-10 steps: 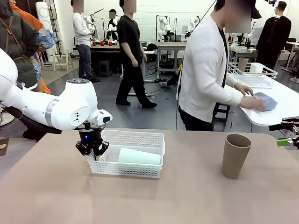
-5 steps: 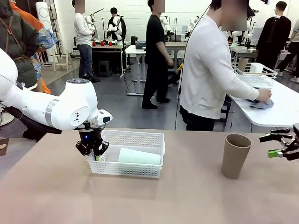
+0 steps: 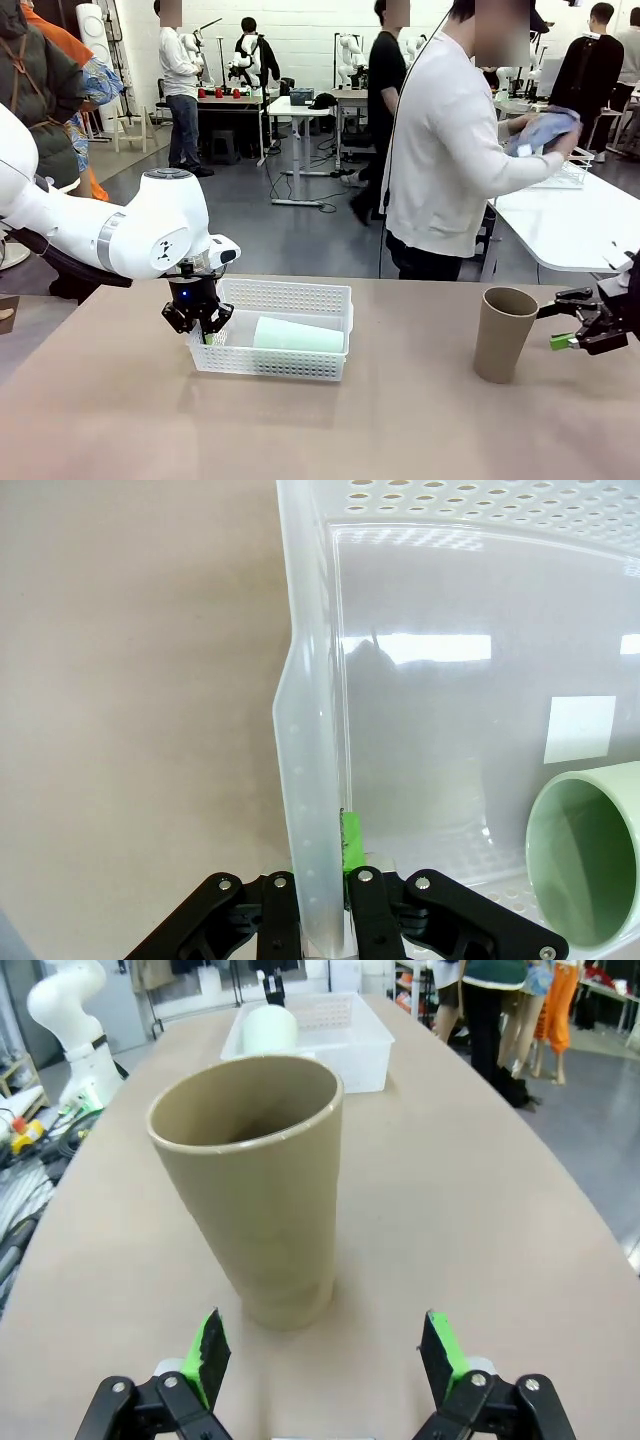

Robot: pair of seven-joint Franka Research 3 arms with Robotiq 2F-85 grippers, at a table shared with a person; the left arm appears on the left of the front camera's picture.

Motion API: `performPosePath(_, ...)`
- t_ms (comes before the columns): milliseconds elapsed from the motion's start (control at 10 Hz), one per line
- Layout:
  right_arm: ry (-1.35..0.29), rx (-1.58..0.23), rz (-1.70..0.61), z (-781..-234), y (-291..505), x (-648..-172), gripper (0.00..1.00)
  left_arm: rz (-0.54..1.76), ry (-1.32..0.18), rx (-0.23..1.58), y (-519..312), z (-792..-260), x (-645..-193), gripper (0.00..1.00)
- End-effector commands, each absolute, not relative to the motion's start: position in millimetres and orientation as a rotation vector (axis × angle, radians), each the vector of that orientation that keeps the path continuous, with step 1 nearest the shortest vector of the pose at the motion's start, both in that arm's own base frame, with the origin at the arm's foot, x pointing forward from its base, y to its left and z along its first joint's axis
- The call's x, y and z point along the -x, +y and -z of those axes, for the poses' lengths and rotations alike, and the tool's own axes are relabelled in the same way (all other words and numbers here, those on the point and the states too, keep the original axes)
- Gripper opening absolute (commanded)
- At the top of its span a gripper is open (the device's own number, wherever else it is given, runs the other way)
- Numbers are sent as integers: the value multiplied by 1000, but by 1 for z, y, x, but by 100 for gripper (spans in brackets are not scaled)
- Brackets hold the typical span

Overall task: Clean and organize the cups into the basket.
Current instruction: Pick up the Reusable plastic cup from the right side of the table and stack it inside the Organizing basket in the center of the table.

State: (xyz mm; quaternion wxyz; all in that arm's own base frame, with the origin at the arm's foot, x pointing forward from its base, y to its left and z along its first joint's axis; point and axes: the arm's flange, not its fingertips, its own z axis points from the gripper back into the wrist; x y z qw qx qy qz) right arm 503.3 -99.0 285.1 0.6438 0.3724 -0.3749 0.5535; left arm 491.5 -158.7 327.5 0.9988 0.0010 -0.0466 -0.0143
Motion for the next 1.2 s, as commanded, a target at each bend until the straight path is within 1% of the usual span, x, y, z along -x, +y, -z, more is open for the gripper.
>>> performPosePath(0,-873,-873,-1267,-278,-92,-512,100,30,-91,-4,-159,-325,-491,0)
performPosePath(300,-904,-846,-1287,-268,-73,-519,100,30,-91,-4,-159,-325,-491,0)
performPosePath(1100,-839,-940,-1361,-260,-36,-517,100,30,-91,-4,-159,-325,-491,0)
